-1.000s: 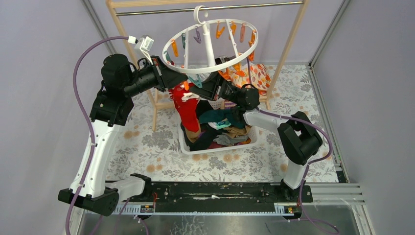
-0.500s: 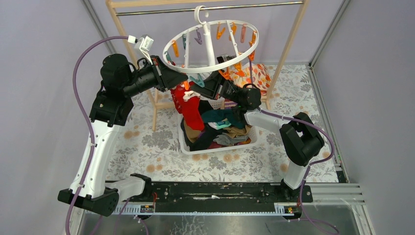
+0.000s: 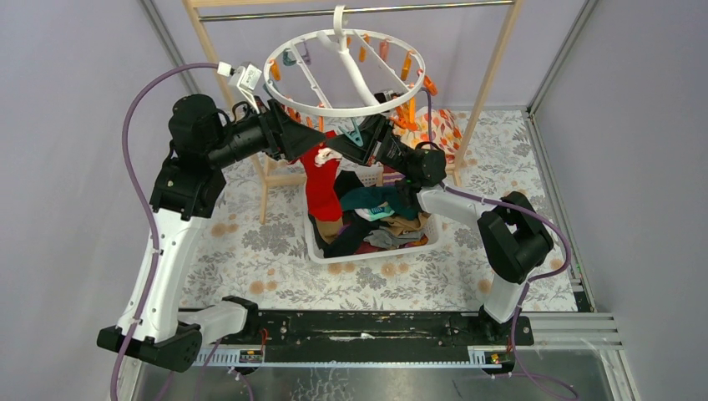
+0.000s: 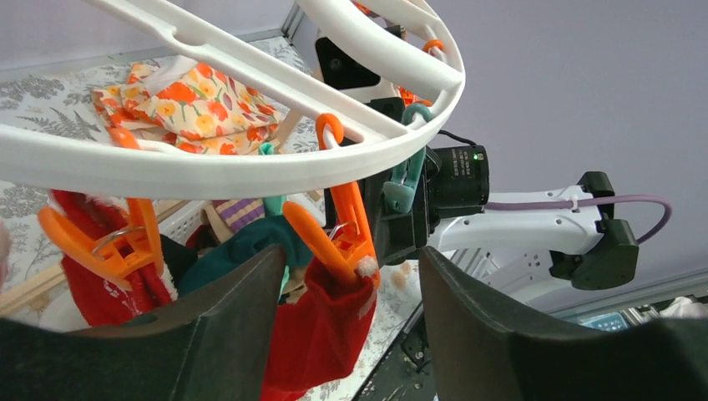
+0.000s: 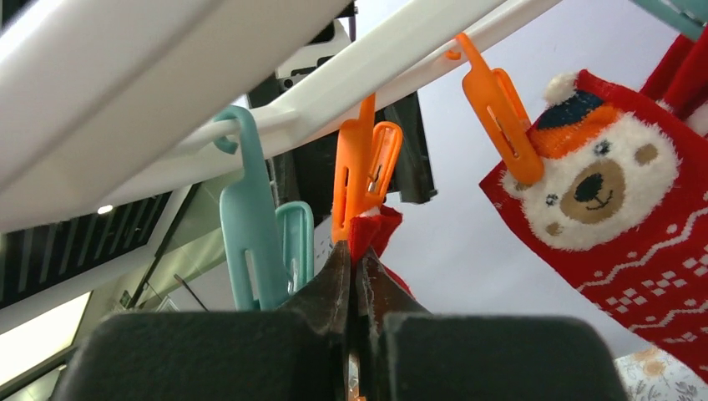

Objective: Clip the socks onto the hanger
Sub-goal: Clamp the sock onto the hanger.

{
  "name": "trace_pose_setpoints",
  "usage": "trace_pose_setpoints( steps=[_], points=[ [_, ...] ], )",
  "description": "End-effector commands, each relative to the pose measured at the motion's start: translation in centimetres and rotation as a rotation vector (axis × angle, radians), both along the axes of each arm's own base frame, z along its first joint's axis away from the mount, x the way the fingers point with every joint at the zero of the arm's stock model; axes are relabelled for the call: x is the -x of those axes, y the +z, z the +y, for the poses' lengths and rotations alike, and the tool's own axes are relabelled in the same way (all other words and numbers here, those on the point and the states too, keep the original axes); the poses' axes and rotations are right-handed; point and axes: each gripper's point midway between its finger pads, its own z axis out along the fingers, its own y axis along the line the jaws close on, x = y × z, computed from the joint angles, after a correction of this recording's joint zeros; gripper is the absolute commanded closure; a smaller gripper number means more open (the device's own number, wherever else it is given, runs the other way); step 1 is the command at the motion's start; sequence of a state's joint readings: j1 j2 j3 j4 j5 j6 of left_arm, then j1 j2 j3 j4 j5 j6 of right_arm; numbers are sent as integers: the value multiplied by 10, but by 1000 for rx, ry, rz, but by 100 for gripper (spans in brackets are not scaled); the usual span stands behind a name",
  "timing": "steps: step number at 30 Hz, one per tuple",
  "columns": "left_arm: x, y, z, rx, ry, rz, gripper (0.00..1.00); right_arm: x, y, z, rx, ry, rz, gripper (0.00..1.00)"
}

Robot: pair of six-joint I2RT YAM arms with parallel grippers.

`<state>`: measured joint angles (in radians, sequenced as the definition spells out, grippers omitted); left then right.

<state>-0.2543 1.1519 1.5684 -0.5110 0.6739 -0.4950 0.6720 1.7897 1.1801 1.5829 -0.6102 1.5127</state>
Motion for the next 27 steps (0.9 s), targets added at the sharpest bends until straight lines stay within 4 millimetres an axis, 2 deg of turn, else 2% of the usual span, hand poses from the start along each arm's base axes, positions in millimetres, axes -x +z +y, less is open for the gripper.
trace_pose_setpoints(
  steps=[1, 3, 6, 12, 15, 18, 20, 24, 27],
  points=[
    [11, 9, 5, -12, 6, -57, 26, 16, 35, -18, -102, -38, -135, 100],
    [13, 5, 9, -26, 24, -58, 18, 15, 32, -17, -89, -41, -128, 100],
    [18, -5, 12, -49, 33, -57, 14, 14, 29, -16, -83, -40, -122, 100],
    [21, -31, 17, -84, 51, -20, 13, 13, 26, -15, -75, -38, -112, 100],
    [22, -40, 13, -83, 19, 0, 16, 13, 25, -15, -74, -40, -106, 100],
    [20, -45, 7, -79, -20, 24, 31, 13, 23, -13, -68, -41, -100, 100],
    [20, -46, 4, -72, -40, 32, 42, 12, 20, -11, -52, -51, -94, 92],
    [18, -43, 5, -69, -31, 6, 75, 7, 9, -11, -15, -105, -84, 70],
    [18, -45, 8, -78, -11, 0, 88, 0, -2, -13, 11, -163, -75, 52]
  ],
)
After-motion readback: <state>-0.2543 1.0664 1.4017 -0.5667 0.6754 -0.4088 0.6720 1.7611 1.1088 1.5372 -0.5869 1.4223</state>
